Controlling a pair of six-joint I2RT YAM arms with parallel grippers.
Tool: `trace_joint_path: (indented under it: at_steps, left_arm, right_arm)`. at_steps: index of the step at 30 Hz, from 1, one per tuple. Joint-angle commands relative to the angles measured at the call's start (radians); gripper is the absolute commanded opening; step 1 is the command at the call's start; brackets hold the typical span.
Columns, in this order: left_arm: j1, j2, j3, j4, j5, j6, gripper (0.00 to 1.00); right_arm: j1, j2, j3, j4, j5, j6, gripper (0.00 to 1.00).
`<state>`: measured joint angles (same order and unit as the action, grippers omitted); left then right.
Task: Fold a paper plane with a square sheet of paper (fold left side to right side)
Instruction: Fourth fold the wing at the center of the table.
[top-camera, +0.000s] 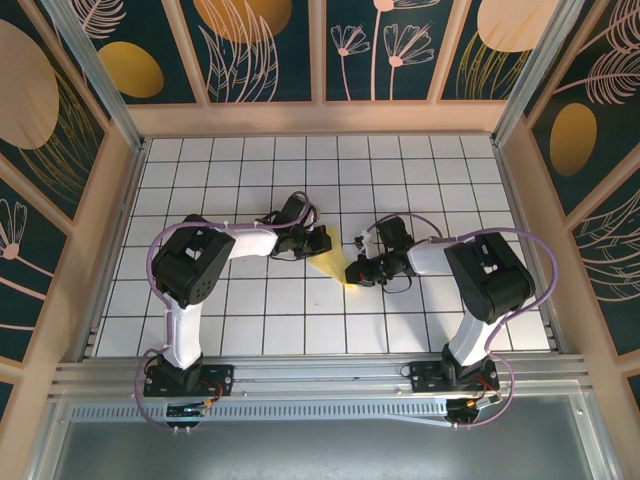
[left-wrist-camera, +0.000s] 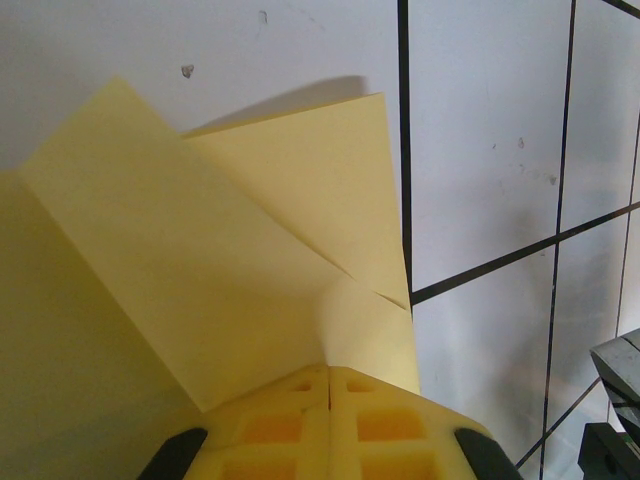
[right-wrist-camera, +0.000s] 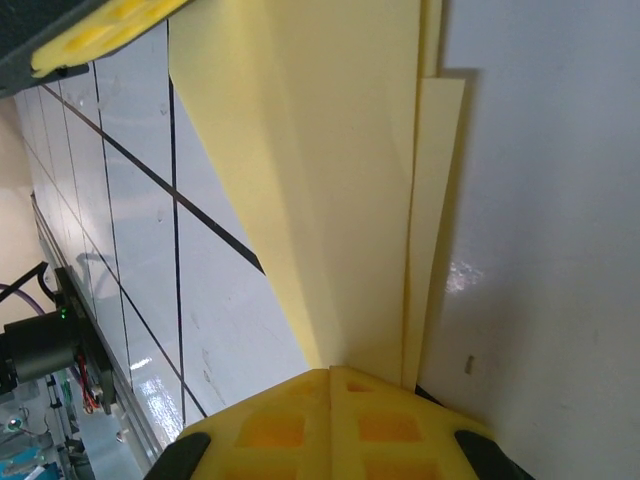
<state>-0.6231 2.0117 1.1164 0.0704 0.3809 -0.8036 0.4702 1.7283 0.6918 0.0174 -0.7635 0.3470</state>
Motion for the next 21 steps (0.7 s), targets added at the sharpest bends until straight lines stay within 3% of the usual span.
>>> trace_joint_path:
  at_steps: [1,21]
  left_arm:
    - [-0.002,0.042,0.002,-0.077,-0.057,0.019,0.02]
    - [-0.002,0.042,0.006,-0.081,-0.059,0.02,0.02]
  right_arm:
    - [0.014,-0.025,-0.032,-0.1,0.032,-0.025,0.0]
    - [0.009,-0.131,-0.071,-0.164,0.043,-0.032,0.0]
